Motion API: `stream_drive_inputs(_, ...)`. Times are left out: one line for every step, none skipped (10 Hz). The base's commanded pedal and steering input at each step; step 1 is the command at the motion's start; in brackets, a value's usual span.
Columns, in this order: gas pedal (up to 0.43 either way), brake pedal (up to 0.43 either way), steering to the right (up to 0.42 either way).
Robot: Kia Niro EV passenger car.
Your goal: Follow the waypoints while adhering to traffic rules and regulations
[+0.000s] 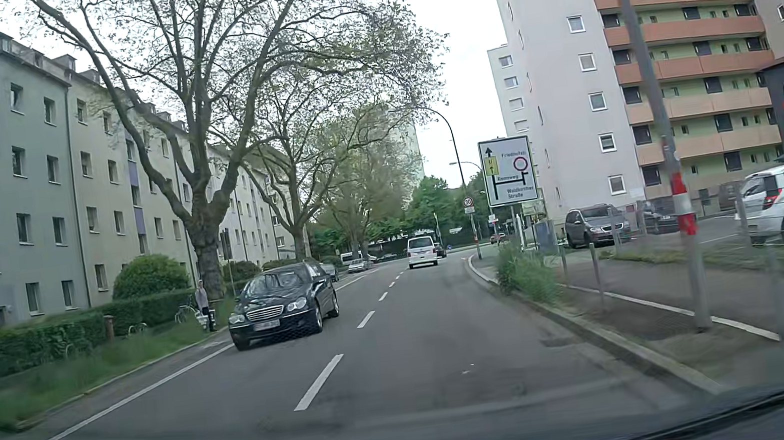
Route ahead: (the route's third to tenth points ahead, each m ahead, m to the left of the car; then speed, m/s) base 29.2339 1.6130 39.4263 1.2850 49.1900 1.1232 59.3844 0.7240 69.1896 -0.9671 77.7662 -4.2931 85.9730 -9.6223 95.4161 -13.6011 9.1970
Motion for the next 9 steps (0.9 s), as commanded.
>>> stream_drive_inputs(0.15,0.0,-0.015)
stream_drive_inputs(0.15,0.0,-0.009)
stream_drive_inputs(0.15,0.0,-0.004)
stream_drive_inputs(0.15,0.0,0.001)
stream_drive_inputs(0.138,0.0,0.003)
stream_drive_inputs(0.098,0.0,0.003)
stream_drive_inputs(0.028,0.0,0.004)
stream_drive_inputs(0.0,0.0,0.004)
stream_drive_inputs(0.0,0.0,0.005)
